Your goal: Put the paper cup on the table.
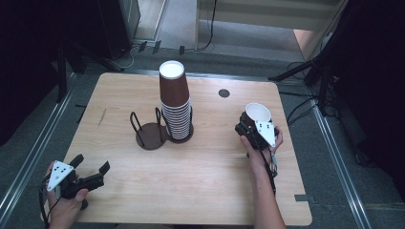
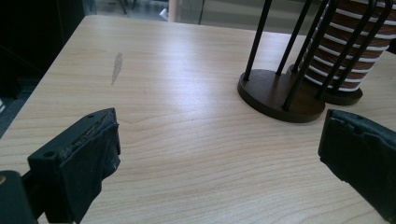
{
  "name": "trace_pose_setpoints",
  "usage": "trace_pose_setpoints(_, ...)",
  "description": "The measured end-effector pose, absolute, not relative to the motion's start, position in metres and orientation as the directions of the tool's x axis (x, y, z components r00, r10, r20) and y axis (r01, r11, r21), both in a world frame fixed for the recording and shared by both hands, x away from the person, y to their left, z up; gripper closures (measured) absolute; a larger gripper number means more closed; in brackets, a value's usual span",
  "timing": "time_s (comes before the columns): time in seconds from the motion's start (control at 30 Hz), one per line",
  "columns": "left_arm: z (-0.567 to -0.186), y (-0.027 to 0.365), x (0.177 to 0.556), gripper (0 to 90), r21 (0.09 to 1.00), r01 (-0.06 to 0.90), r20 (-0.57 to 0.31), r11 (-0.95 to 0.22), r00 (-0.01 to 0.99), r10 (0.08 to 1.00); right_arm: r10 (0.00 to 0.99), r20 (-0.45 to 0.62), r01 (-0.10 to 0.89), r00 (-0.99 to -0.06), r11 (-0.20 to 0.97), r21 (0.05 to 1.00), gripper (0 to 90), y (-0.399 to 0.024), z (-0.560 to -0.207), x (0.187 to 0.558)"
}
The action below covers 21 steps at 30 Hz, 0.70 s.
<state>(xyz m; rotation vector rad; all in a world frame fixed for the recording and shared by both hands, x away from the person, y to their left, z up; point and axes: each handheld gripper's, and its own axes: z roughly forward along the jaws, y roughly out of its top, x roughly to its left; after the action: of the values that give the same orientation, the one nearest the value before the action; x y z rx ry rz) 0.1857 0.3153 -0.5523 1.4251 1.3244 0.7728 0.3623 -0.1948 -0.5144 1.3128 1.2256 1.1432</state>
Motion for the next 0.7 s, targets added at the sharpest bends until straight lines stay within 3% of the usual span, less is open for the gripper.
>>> trace_pose_setpoints(0.7,-0.552,0.316,0.187,0.0,0.935,0.337,-0.180,0.106,0.199,0.963,0.992,-0.062,0.097,0.107,0.052,0.994,9.9,-0.192,-0.528,0.398)
